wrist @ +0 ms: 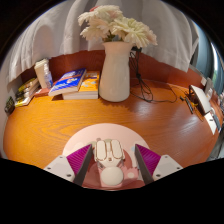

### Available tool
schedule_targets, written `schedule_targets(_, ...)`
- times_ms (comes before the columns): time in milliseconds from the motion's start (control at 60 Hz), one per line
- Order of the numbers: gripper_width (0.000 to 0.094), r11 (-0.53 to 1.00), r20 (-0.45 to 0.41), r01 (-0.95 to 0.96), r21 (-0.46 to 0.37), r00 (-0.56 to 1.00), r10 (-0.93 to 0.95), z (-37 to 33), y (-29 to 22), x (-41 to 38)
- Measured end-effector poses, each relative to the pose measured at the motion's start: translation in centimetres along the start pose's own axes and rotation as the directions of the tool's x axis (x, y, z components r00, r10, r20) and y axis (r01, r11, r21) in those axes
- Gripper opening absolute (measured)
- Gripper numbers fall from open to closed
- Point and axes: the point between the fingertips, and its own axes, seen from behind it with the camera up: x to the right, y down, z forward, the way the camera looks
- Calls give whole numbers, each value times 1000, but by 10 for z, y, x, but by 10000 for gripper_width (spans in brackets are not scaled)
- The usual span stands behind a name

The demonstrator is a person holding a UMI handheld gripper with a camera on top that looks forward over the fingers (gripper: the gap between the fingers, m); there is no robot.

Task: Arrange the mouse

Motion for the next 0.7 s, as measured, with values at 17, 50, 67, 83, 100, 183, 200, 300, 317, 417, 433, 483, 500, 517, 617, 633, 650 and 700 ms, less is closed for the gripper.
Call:
schedule_targets(17,846,1000,6,-2,3,1000,2,-2,-2,-2)
schedule_targets(50,857,1000,21,-8,5,1000,8,-10,-6,-5)
schedule_targets(67,854,1000,29,-14,8,999,14,-14,-9,-7)
schedule_targets(83,854,1000,35,-19,15,999,19,-19,-13,-9)
schedule_targets(100,854,999,37,-24,25,999,23,-25,-17,-10)
schedule_targets(183,855,997,29,-31,64,999,30,-60,-34,-15)
schedule_targets(200,856,997,26,-30,68,999,28,-68,-36,-16)
schedule_targets(300,850,994,11,-16,109,1000,15,-127,-51,-28)
schedule_targets(317,854,993,10,-19,115,1000,18,-137,-51,-30)
schedule_targets(417,853,990,4,-27,135,1000,27,-196,-52,-44)
schedule_targets(433,851,990,2,-28,141,1000,28,-205,-51,-46)
schedule_targets(483,851,988,-3,-31,154,999,32,-231,-48,-54)
schedule_targets(500,850,987,-4,-31,157,999,32,-239,-46,-57)
schedule_targets(517,851,987,-3,-31,158,999,32,-246,-44,-59)
schedule_targets(617,851,985,0,-29,169,1000,29,-283,-32,-78)
schedule_targets(633,850,985,1,-30,170,1000,30,-289,-28,-81)
schedule_targets(650,850,985,5,-30,171,1000,30,-294,-26,-85)
schedule_targets(700,850,984,22,-30,174,999,27,-307,-20,-97)
